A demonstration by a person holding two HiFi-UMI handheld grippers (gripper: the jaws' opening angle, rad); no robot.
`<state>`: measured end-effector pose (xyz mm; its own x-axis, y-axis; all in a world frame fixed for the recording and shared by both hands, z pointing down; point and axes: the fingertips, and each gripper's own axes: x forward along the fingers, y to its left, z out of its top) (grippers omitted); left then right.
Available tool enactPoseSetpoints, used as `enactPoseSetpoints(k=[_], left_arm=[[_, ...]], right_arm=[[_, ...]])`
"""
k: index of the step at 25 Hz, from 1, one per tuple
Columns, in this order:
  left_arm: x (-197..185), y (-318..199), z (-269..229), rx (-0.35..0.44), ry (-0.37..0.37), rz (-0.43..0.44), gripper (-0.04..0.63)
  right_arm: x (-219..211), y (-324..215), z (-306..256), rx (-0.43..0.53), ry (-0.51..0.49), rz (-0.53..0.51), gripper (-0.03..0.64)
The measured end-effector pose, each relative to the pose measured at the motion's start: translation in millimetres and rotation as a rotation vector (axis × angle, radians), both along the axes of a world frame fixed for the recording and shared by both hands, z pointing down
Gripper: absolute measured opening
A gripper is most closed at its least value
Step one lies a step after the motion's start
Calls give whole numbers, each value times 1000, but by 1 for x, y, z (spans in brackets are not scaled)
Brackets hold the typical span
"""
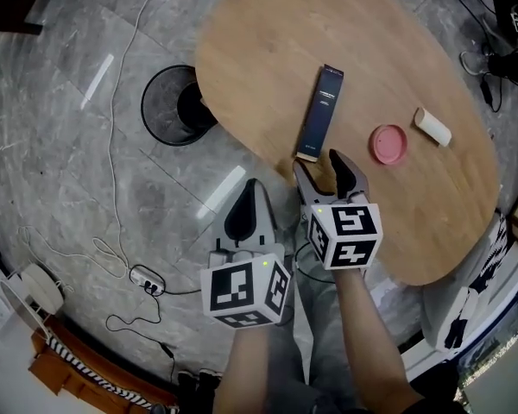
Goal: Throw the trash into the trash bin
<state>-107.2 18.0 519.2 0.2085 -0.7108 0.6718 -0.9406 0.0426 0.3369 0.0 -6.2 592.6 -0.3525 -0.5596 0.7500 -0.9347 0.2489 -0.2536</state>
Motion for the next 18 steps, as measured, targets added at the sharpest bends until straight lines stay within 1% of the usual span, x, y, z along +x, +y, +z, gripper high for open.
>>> enactPoseSetpoints(k=[5, 12, 15, 18], left_arm=[[-17, 4, 9, -22, -2, -20, 6], [-29, 5, 19, -42, 13, -41, 6], [-35, 4, 19, -43, 18, -47, 6], [-45, 3, 20, -43, 20, -62, 6]], right_arm=[[-2, -10, 26, -67, 70, 78, 239], [-4, -17, 37, -102, 106, 124, 238], [-4, -17, 36, -119, 89, 144, 234], [-9, -20, 31, -118, 45, 152, 222]])
